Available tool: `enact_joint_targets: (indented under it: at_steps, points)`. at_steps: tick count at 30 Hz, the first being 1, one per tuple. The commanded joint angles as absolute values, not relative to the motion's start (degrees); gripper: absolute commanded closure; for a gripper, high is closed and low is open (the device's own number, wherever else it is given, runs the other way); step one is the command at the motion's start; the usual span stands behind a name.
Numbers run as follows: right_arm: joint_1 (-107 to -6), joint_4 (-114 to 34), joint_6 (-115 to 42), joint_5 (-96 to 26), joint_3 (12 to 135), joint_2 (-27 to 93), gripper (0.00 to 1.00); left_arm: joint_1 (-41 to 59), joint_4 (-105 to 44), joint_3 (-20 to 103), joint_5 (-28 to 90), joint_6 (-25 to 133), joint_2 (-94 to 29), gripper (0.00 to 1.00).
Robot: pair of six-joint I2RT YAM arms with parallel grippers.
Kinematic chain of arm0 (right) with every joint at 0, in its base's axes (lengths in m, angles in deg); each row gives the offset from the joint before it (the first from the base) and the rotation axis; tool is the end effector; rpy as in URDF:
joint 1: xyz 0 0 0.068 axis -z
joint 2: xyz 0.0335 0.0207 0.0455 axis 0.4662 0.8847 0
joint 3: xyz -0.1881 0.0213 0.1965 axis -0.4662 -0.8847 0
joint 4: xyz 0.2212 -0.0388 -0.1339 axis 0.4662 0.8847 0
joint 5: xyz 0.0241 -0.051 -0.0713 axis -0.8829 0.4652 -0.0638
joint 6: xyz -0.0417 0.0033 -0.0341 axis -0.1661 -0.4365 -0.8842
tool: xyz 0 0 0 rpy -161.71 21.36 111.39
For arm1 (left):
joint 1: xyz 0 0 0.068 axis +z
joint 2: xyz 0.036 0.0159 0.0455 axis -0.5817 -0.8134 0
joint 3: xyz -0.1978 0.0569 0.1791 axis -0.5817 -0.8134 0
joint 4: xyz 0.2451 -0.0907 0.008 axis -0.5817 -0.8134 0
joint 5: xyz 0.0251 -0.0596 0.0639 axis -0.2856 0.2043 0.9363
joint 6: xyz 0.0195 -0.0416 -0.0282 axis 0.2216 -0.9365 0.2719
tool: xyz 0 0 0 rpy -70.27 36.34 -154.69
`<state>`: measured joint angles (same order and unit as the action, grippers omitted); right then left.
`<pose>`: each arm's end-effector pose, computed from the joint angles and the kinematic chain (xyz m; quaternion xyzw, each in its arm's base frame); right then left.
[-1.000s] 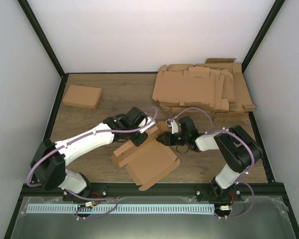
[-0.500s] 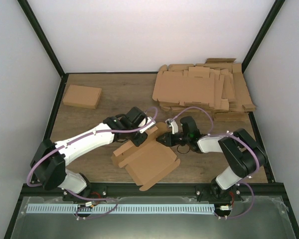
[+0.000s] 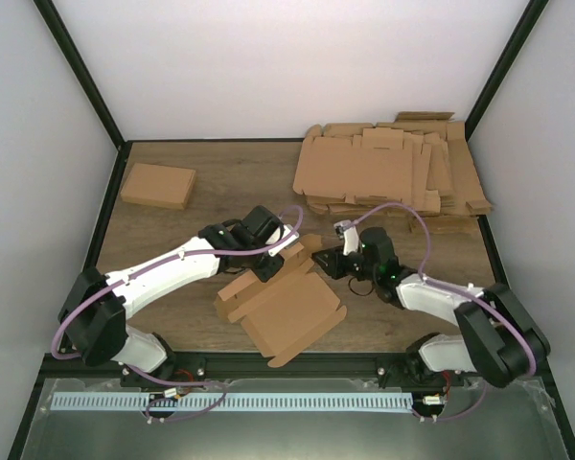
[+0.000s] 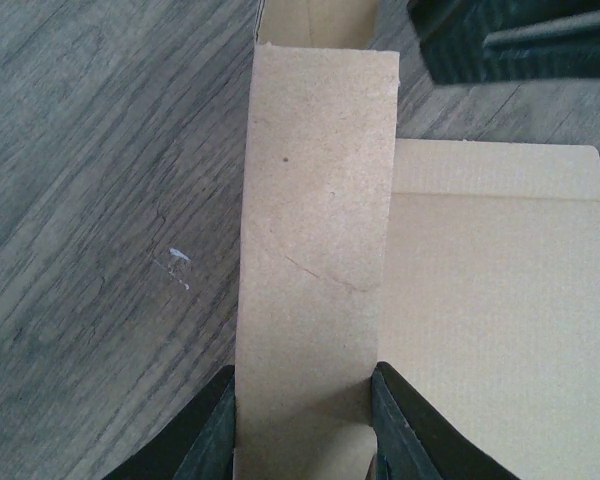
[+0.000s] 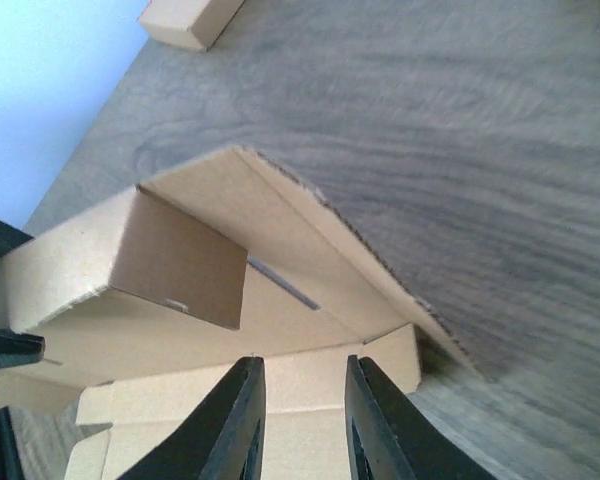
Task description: Fold the paper box
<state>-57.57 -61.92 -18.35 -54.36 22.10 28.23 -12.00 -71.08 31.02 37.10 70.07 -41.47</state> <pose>0.2064 0.1366 0.1602 -0.1494 0.8394 0.4004 0.3357 0.1987 -0.2192 0.2425 0.4308 0.8668 -0.1085 0.2266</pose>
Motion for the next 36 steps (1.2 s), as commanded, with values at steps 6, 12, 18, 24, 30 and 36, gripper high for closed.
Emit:
enact_joint_targets:
  at_steps: [6, 12, 18, 24, 30, 36]
  points:
    - [-52.8, -57.8, -18.4, -38.9, 23.5, 20.6, 0.75, -12.2, -71.4, 31.0, 37.7, 70.4, -42.5, 0.67]
    - [-45.1, -56.1, -14.5, -49.5, 30.2, 28.8, 0.75, -12.2, -71.4, 31.0, 37.5, 70.4, -42.3, 0.67]
    - [-45.2, -53.2, -15.2, -62.6, 39.8, 41.5, 0.75, -12.2, -71.3, 30.8, 37.8, 70.4, -42.3, 0.67]
    - [-47.7, -50.7, -17.8, -69.4, 46.0, 52.6, 0.75, -12.2, -70.8, 30.8, 37.9, 70.3, -42.2, 0.67]
    - [-50.0, -51.2, -17.4, -72.1, 44.1, 52.7, 0.76, -12.2, -70.6, 30.9, 38.3, 69.9, -42.4, 0.67]
    - [-50.8, -52.8, -14.9, -73.8, 37.8, 48.9, 0.76, -12.2, -70.5, 30.9, 38.8, 69.7, -42.6, 0.67]
